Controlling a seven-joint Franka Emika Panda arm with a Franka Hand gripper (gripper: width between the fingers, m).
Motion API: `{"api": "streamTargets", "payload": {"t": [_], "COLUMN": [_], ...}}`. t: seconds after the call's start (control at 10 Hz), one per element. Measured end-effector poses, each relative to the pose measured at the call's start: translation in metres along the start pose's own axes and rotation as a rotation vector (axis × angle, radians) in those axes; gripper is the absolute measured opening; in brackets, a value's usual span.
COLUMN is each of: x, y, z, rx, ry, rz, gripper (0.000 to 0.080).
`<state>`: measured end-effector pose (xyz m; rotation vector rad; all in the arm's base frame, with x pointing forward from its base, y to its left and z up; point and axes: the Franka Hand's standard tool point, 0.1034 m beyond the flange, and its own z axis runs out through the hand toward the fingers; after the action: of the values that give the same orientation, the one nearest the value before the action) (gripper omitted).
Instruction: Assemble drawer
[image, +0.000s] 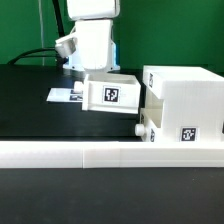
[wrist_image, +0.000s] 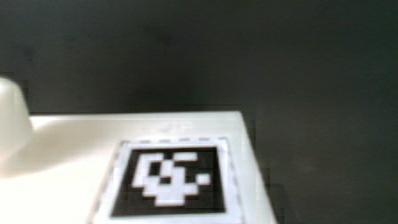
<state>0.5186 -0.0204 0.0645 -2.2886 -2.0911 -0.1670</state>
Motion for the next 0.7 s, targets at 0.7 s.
{"api": "streamTargets", "payload": {"t": [0.7], "x": [0.0], "y": [0.013], "z": [0.005], "rx": [0.003], "ry": [0.01], "rz": [0.001], "gripper": [0.0044]}}
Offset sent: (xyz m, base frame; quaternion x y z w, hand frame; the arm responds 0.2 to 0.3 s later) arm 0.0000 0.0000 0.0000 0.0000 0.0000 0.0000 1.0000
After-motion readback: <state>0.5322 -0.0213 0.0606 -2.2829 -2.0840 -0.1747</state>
